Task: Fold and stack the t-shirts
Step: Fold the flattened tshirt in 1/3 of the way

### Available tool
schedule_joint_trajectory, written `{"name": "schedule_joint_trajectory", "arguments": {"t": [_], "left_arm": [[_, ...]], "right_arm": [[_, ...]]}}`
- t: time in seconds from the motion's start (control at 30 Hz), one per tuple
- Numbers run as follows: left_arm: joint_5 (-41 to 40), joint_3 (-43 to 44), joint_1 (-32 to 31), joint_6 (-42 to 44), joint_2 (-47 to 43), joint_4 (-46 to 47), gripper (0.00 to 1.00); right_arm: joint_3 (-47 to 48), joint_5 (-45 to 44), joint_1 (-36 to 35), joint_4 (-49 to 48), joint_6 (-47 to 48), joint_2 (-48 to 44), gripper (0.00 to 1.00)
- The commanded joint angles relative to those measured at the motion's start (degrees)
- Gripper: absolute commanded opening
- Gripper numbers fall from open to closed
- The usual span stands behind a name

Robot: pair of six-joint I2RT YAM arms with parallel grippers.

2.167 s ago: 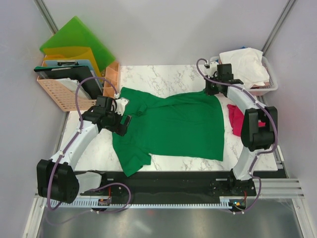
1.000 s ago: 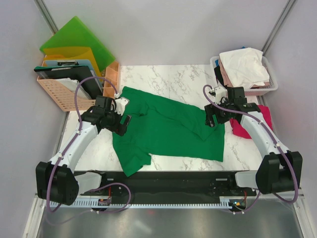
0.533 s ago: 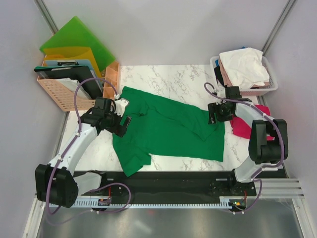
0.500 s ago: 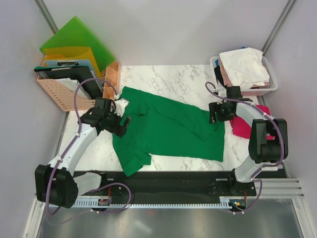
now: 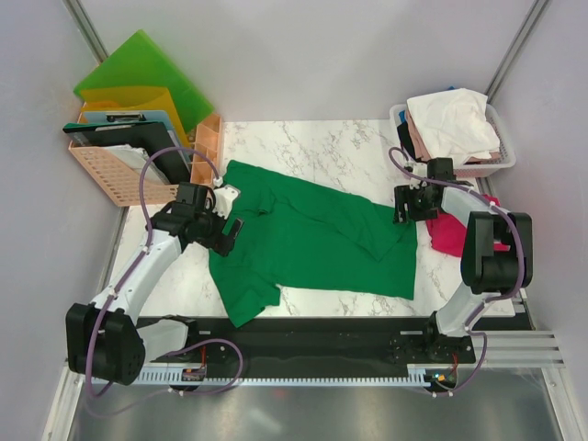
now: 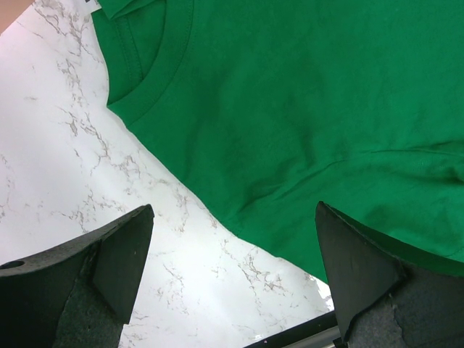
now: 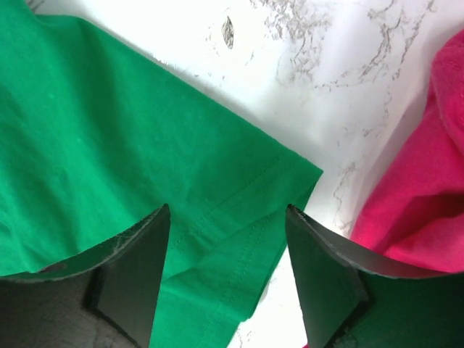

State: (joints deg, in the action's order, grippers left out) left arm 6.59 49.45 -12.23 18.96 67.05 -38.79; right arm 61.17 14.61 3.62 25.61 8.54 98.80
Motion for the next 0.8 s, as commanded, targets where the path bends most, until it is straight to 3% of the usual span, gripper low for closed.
{"name": "schedule_joint_trajectory", "arguments": {"t": [0.0, 0.13, 0.23, 0.3, 0.37, 0.67, 0.77], "left_arm": [[0.88, 0.82, 0.01, 1.96, 0.19, 1.87, 0.99], [0.88, 0.21, 0.10, 1.87, 0.19, 1.96, 0.99], [0.97, -0.32, 0.10, 1.87, 0.02, 2.13, 0.99], [0.79, -0.32, 0.01, 1.96, 0.10, 2.13, 0.99], [0.62, -0.41, 0.01, 1.96, 0.10, 2.05, 0.99], [0.71, -0.85, 0.01, 2.04, 0.63, 2.40, 0.99], [1.23, -1.11, 0.10, 1.70, 1.16, 2.84, 0.99]], "right_arm": [[2.55, 1.12, 0.25, -2.49, -1.06, 1.12, 0.71], [2.47, 1.82, 0.16, -3.46, -1.50, 2.18, 0.65], [2.38, 2.70, 0.16, -4.07, -1.59, 2.88, 0.49], [2.38, 2.70, 0.25, -4.51, -1.59, 2.97, 0.31], [2.55, 2.27, 0.16, -4.60, -1.59, 2.97, 0.00], [3.69, -0.99, 0.51, -4.25, -0.45, -2.03, 0.00], [8.86, -1.60, 0.69, -2.94, -0.54, -0.99, 0.00]]}}
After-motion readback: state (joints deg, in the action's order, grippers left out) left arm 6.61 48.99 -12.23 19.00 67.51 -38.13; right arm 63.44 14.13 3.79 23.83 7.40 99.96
